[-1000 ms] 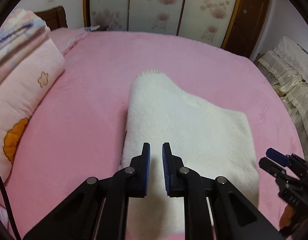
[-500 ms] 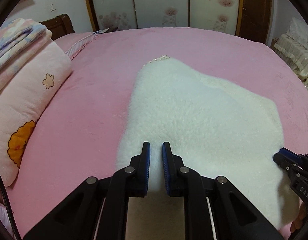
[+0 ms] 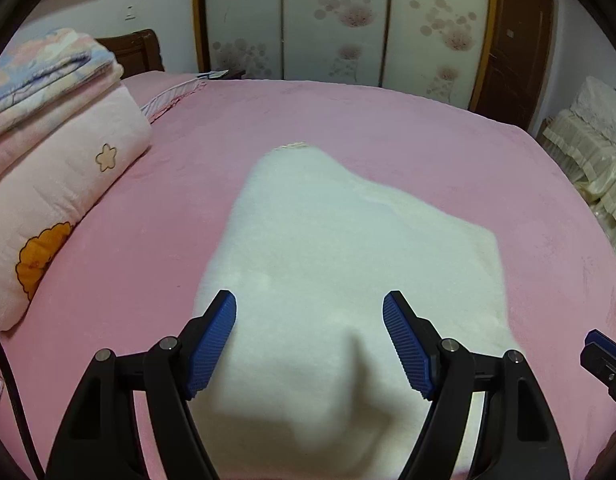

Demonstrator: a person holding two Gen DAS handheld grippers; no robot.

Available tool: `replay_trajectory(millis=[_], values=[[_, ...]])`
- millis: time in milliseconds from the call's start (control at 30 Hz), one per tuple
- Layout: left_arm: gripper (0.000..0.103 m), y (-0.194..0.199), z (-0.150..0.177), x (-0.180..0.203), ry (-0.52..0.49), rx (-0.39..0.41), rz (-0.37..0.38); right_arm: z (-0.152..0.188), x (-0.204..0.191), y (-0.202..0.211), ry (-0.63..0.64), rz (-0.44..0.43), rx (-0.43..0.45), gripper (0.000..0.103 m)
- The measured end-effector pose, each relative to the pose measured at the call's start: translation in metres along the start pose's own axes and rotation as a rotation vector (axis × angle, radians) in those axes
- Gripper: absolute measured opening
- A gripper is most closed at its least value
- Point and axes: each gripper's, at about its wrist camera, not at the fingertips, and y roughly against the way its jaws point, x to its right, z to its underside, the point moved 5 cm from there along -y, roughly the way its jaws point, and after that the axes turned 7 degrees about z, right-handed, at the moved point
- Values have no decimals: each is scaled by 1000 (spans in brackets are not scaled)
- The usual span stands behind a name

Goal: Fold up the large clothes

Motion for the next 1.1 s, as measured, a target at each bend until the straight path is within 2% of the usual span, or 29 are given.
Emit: replay_trajectory(millis=[267,467,633,800,900,967,1100], values=[[75,31,24,65,-44,12,86,19,16,29,31,3,-8,41],[75,80,57,102,-17,-42,141,46,24,62,28,-3,-39,41],[75,144,91,132,-61,-33,147,65,31,127,30,36,-14,41],[75,218,133,142,-18,-53,157,93,36,202,7,61,13,41],[77,267,156,145,8,-36,176,118,31,253,5,69,21,41],[82,297,174,147,6,-27,160,129,29,280,7,75,31,41],[83,344,211,152,-2,2,129,157,16,334,26,96,61,41]])
